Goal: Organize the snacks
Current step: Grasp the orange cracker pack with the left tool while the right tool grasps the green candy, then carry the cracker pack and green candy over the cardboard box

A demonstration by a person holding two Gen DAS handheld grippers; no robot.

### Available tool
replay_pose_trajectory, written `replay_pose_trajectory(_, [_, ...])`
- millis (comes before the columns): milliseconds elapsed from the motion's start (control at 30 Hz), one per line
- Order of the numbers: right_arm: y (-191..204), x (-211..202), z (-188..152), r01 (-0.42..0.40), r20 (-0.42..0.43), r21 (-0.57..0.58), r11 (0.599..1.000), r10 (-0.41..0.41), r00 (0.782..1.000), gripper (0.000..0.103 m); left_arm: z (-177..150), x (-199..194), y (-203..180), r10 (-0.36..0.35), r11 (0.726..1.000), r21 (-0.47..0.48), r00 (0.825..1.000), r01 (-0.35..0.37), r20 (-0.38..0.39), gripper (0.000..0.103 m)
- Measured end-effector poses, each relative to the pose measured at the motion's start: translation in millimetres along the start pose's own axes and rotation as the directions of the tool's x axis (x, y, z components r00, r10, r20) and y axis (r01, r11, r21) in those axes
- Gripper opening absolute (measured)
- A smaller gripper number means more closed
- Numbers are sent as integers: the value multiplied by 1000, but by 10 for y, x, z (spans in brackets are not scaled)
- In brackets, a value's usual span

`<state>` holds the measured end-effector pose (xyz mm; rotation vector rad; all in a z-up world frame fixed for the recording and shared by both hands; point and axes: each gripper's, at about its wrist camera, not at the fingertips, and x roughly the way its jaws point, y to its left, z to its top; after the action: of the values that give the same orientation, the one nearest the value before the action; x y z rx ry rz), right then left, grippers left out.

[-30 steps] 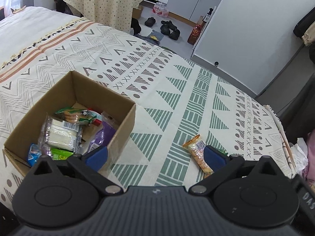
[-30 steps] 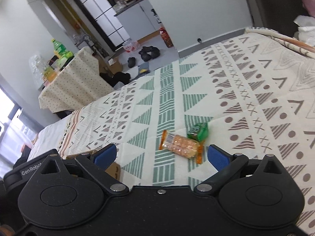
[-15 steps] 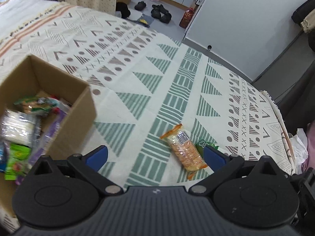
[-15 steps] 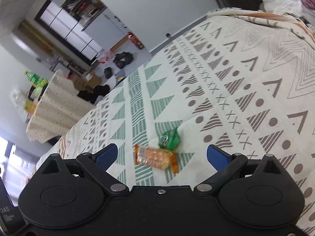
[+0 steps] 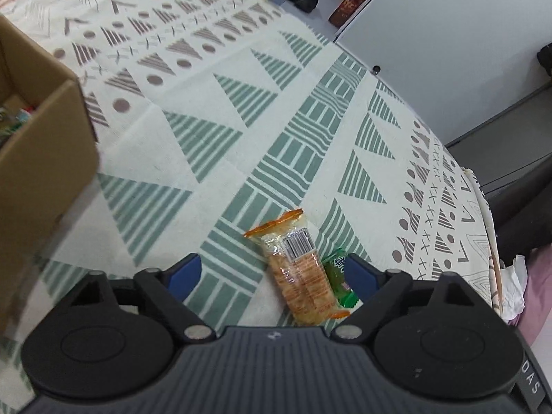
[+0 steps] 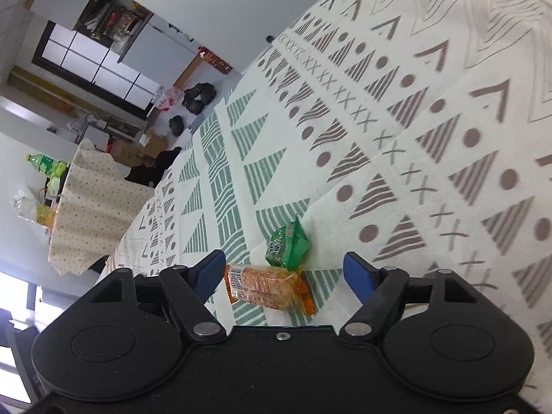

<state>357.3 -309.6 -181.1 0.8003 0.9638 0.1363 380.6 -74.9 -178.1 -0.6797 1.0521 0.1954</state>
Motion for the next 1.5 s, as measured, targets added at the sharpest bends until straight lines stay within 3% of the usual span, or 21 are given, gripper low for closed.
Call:
replay_pose_trajectory(300, [-35, 277, 19, -43, -5, 31, 999, 43, 999, 60, 56, 375, 2, -20, 999, -50, 997, 16, -78, 57])
replay_pose_trajectory(433, [-66, 354, 33, -61, 2, 49, 997, 61, 998, 57, 67, 394, -21, 9, 1000, -23, 998, -11, -61, 39])
replay_pose_trajectory(600, [-65, 461, 15, -62, -9, 44, 997, 62, 998, 56, 124, 344, 27, 16, 1000, -3, 998, -16, -57, 36])
replay_pose_trajectory(767, [-91, 581, -35, -34, -32, 48, 998, 36, 999, 44, 147, 260, 90, 16, 1000, 14, 999, -16, -48, 35])
replay_pose_trajectory(900, [-93, 618, -73, 0, -31, 25, 1000, 1, 1000, 42, 144, 215, 175, 15, 1000, 5, 998, -15, -56, 35])
replay_pose_trajectory(967, [-98, 637, -94, 12, -34, 22, 1000, -11, 999, 31, 141, 178, 220, 22, 1000, 11, 998, -22, -56, 35])
replay_pose_trajectory(1133, [-79, 603, -135, 25, -25, 8, 1000, -25, 999, 22, 191, 48, 266, 40, 999, 21, 999, -40, -34, 35])
replay_pose_trajectory(1500, [116, 332, -135, -69, -2, -55, 996, 69, 998, 17, 199, -490, 229, 41, 998, 42, 997, -44, 67, 34])
